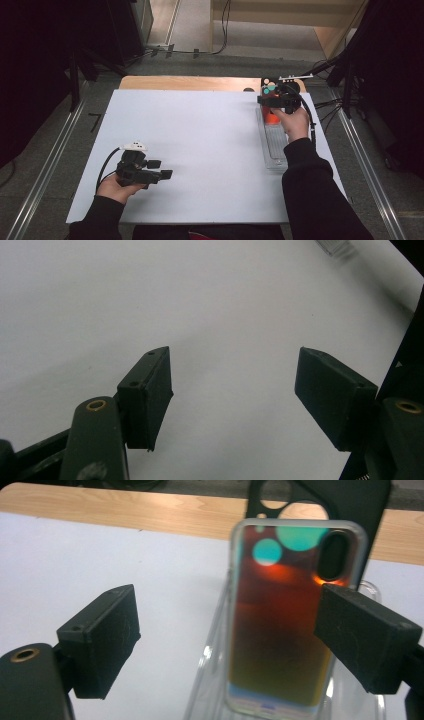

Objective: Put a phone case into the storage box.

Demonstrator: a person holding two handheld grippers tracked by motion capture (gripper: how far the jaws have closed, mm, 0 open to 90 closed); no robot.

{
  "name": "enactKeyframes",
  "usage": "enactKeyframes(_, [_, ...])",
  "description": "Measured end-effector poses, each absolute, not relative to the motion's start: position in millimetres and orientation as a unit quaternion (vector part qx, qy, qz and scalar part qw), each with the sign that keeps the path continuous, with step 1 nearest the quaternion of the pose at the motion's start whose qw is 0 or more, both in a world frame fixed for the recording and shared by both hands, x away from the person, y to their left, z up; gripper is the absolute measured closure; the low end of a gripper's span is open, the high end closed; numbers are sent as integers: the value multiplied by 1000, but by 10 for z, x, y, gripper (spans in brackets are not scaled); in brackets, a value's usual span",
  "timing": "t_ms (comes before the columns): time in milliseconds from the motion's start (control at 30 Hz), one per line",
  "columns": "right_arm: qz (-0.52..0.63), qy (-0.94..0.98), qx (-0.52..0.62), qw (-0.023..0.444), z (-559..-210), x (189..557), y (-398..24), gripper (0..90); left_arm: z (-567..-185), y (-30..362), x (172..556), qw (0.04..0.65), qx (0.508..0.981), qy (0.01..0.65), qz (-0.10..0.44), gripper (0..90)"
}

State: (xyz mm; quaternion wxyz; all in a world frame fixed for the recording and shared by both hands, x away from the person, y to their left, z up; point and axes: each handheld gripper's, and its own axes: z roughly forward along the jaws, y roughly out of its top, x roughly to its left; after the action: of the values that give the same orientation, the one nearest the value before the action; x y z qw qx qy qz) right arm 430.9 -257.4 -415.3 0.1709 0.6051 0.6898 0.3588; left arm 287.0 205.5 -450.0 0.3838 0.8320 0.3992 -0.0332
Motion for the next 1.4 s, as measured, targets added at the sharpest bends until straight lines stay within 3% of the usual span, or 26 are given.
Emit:
enactKeyframes(633, [380,740,542,120,-4087,4117,-2289,112,-4489,2035,2969,389,833,391,-43,308])
enactKeyframes(1400, [381,783,488,58,-4265,3942,-1947,122,-4478,2013,3003,394,836,377,-53,307])
